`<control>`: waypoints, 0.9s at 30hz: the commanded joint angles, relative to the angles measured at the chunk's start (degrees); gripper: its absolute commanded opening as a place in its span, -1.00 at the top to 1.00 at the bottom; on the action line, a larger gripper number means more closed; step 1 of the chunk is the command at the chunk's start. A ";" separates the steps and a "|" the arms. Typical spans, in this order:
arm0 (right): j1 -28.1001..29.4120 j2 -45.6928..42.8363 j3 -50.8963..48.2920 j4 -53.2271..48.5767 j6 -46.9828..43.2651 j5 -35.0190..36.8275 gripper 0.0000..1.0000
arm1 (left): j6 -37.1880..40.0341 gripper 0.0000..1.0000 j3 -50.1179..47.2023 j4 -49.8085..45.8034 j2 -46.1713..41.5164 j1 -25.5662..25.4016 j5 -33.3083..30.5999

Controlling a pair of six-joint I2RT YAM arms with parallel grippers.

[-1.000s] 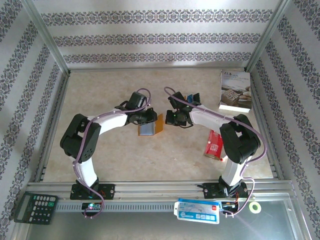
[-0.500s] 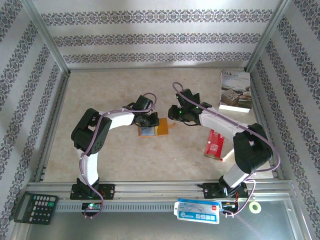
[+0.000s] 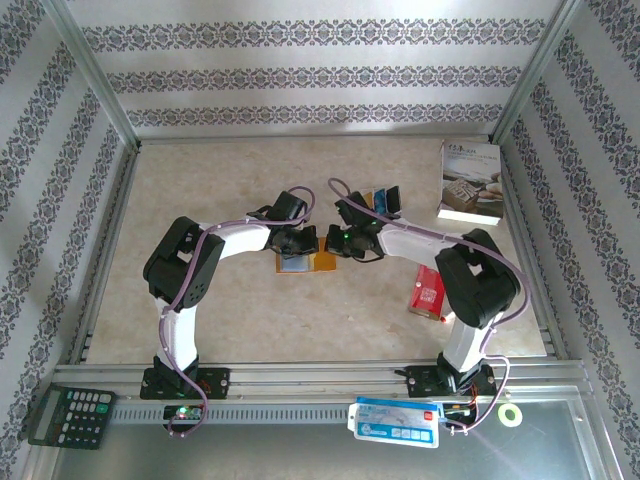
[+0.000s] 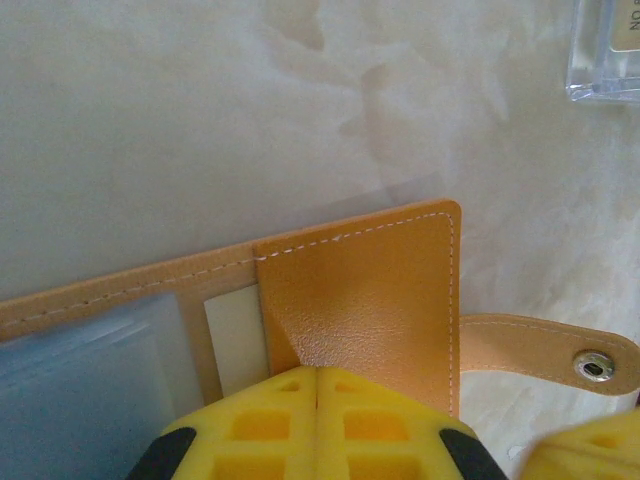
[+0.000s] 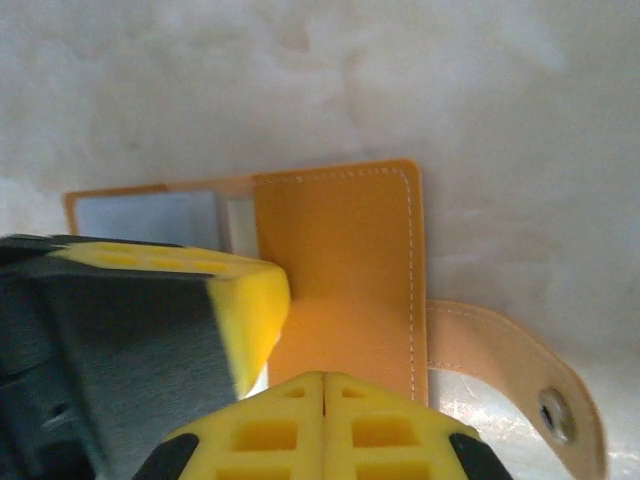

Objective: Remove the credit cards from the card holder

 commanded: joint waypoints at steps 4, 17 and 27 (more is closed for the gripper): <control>0.28 2.57 0.10 0.11 2.07 2.57 0.93 | -2.62 1.00 -2.14 1.72 -3.21 -0.83 0.89; 0.45 5.71 0.15 -2.18 1.74 4.80 0.94 | -2.66 0.85 -9.25 -6.14 -17.26 7.08 -7.60; 0.58 6.60 1.17 -2.74 1.23 4.36 0.95 | 4.05 0.73 -5.17 -16.30 -13.58 6.39 -6.77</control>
